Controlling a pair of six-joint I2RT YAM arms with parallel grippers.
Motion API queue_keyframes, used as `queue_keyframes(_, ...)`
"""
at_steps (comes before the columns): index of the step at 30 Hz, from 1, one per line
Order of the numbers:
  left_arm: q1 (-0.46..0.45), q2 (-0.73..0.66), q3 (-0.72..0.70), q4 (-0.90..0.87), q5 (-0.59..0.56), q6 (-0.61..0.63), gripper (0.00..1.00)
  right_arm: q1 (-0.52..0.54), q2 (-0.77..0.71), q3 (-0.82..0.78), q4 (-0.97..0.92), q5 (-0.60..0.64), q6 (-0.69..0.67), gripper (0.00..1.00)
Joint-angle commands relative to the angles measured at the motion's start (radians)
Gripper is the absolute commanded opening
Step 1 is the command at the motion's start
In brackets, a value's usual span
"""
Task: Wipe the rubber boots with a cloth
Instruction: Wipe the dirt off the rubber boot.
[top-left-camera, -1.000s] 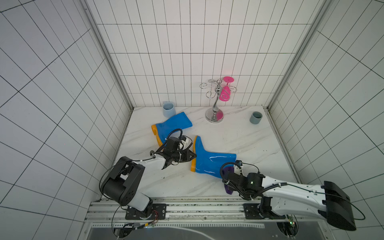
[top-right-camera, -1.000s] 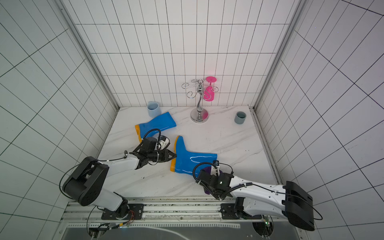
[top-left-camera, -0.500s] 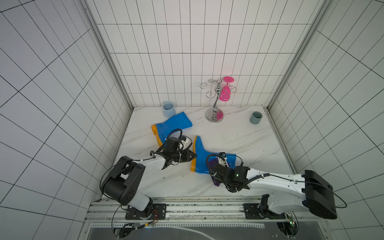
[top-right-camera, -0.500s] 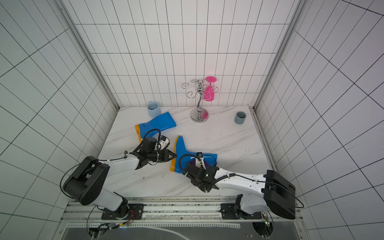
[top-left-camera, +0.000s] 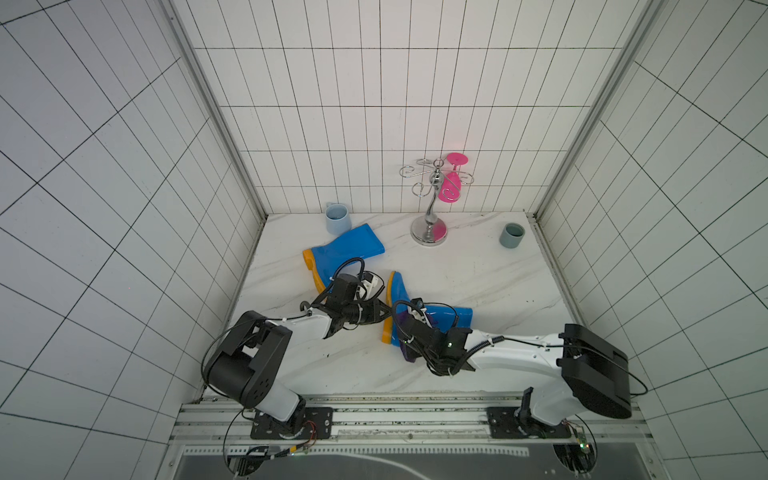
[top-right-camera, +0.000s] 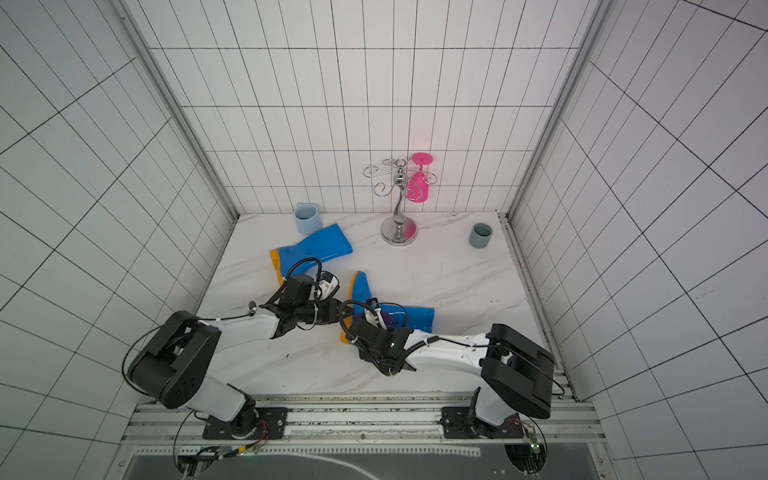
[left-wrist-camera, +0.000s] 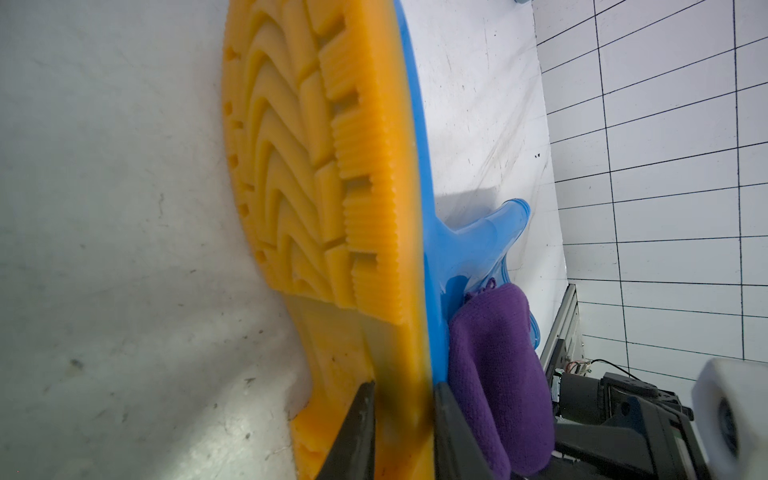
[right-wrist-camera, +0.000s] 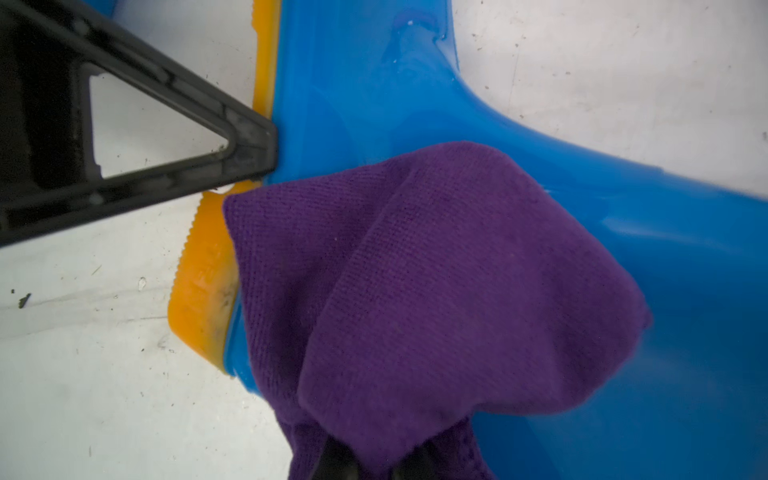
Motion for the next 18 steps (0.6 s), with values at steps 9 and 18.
queue_keyframes(9, 0.003, 0.080, -0.047, -0.096, -0.117, 0.026, 0.23, -0.089, 0.047, 0.209, 0.077, -0.017, -0.126, 0.00)
queue_keyframes(18, 0.003, 0.085, -0.052, -0.096, -0.110, 0.031, 0.23, -0.206, 0.145, 0.293, 0.127, -0.072, -0.210, 0.00)
